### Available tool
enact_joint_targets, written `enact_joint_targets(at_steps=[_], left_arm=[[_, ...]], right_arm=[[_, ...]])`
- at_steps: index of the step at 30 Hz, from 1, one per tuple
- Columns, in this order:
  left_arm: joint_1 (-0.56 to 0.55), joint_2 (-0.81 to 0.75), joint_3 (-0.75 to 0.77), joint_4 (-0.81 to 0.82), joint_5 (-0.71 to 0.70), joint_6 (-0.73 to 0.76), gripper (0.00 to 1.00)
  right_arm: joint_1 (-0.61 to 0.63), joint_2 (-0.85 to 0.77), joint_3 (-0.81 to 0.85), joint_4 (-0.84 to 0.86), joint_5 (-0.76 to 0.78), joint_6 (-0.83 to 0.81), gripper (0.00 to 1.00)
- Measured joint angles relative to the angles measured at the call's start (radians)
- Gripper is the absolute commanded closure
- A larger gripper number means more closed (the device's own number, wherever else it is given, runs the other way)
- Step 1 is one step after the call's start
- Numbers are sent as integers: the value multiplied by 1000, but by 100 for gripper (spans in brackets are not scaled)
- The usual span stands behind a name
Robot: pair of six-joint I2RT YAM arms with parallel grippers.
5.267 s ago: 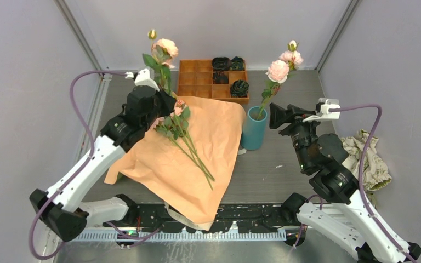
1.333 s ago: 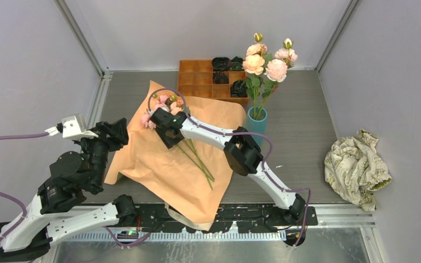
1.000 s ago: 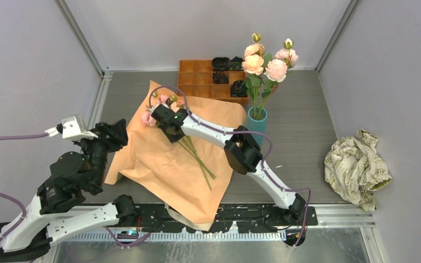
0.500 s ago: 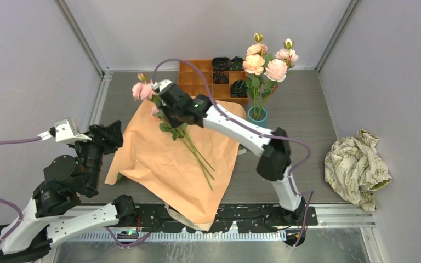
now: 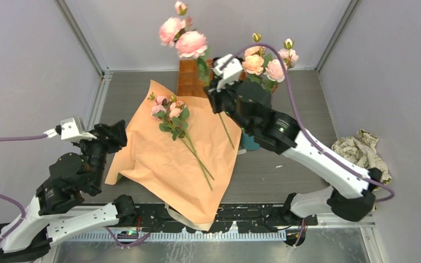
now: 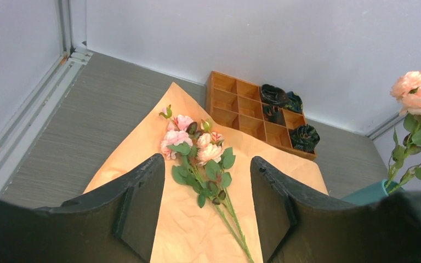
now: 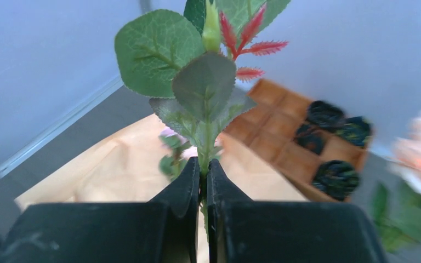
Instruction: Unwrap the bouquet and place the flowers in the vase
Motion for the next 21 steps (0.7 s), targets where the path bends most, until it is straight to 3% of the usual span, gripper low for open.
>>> enact_joint_targets(at_steps=[6,11,21], left_arm=[[0,68,-5,25,29,4,40],[0,139,-5,32,50,5,40],[0,158,-5,55,64,8,40]], right_arm=[[-4,-227,-283,400,223,-250,99],[-61,-230,-355,671,307,-408,99],[-261,-180,-407,863,334,-446,99]])
